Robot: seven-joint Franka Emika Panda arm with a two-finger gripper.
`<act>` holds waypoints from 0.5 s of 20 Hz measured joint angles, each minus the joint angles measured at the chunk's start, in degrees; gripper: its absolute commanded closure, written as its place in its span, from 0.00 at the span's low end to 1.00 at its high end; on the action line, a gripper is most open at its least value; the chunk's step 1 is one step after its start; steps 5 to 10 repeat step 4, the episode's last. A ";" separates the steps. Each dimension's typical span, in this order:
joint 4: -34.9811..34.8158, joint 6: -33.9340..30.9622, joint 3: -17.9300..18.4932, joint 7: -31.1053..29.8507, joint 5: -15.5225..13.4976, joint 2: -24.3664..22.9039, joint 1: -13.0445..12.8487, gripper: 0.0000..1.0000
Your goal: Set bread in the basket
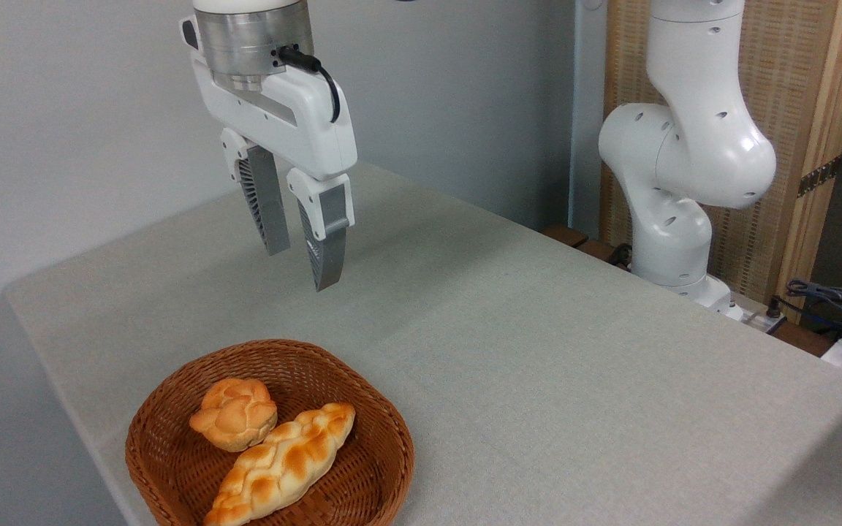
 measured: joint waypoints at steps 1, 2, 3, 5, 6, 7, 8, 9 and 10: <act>0.00 -0.24 0.09 0.00 0.00 0.00 0.02 0.00; 0.00 -0.32 0.19 0.00 0.00 0.00 0.05 0.00; 0.00 -0.33 0.24 0.00 0.00 0.00 0.12 0.00; 0.00 -0.33 0.26 0.00 0.00 0.00 0.17 0.00; 0.00 -0.33 0.26 0.00 0.00 0.00 0.17 0.00; 0.00 -0.33 0.26 0.00 0.00 0.00 0.17 0.00; 0.00 -0.33 0.26 0.00 0.00 0.00 0.17 0.00; 0.00 -0.33 0.26 0.00 0.00 0.00 0.17 0.00; 0.00 -0.33 0.26 0.00 0.00 0.00 0.17 0.00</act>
